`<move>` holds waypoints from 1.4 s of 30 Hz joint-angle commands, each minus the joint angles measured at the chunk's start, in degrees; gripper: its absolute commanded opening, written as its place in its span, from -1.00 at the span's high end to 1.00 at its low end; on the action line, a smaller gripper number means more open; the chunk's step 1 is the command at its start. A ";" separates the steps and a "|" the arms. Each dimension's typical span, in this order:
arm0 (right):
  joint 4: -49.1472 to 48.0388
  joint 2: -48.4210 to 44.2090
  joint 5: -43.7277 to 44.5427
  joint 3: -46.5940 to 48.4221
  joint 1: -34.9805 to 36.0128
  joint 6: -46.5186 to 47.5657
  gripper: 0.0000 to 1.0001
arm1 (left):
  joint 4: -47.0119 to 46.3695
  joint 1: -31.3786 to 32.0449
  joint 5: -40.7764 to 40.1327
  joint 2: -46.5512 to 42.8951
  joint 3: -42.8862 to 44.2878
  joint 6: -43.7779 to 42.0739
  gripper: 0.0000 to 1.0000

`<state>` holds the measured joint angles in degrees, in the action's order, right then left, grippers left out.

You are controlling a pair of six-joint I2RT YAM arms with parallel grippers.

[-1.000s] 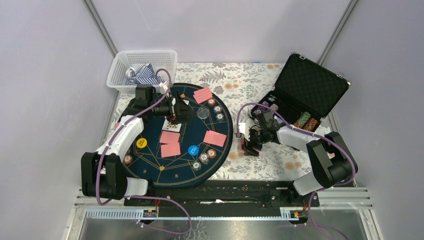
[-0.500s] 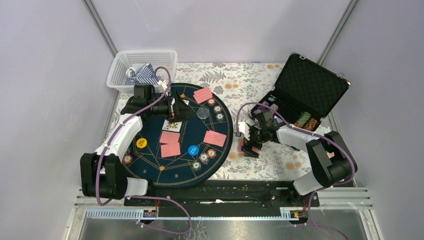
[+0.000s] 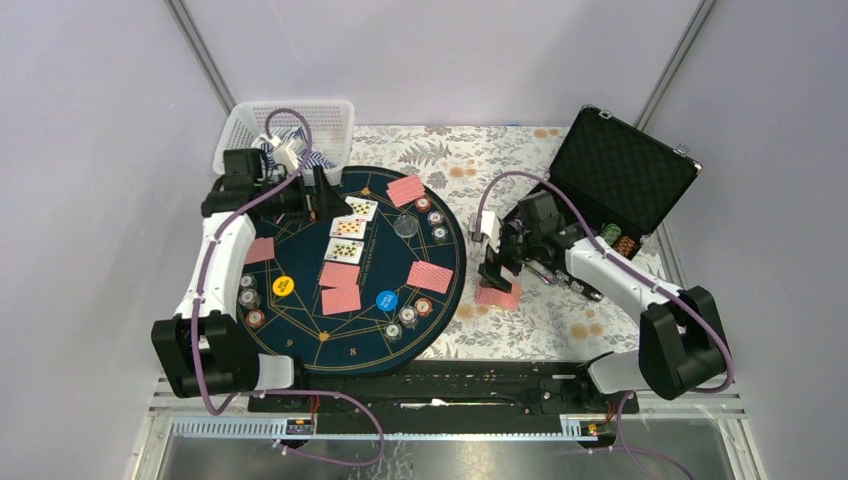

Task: Distribute texas hold em gaming equipment

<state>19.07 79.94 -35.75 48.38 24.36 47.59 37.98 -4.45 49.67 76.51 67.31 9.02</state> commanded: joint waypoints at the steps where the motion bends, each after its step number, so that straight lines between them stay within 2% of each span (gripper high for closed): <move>1: 4.44 -2.94 -3.84 7.25 -0.25 -8.58 -0.99 | 7.47 -3.44 -13.69 0.48 7.23 -19.48 -0.97; 5: 7.68 -2.93 -2.27 12.64 -0.24 -14.96 -1.00 | 8.12 -5.68 -24.86 2.01 10.49 -29.09 -0.97; 10: 9.39 -4.12 0.23 14.81 -0.29 -19.86 -0.99 | 9.06 -9.45 -31.49 9.07 15.59 -34.83 -0.97; 17: 7.98 -5.91 3.13 11.09 -1.15 -23.00 -0.99 | 6.98 -13.50 -31.48 20.32 21.63 -39.68 -0.95; 24: 6.87 -7.40 4.13 10.16 -1.90 -24.78 -0.99 | 7.03 -15.28 -30.52 30.62 27.32 -41.49 -0.72; 30: 6.93 -6.04 4.20 10.24 -1.99 -24.53 -0.99 | 4.66 -15.33 -28.74 35.69 28.36 -42.47 -0.49; 36: 6.63 -5.51 4.19 10.26 -1.86 -24.65 -0.99 | 3.76 -15.19 -25.75 38.98 29.27 -42.78 -0.34; 42: 6.98 -4.71 3.85 10.85 -1.88 -24.74 -0.99 | 0.47 -14.94 -27.79 42.16 29.30 -40.80 -0.21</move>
<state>26.50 74.87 -32.05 58.57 22.76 23.51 42.44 -19.49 21.19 117.43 94.48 -32.16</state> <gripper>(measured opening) 0.994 0.629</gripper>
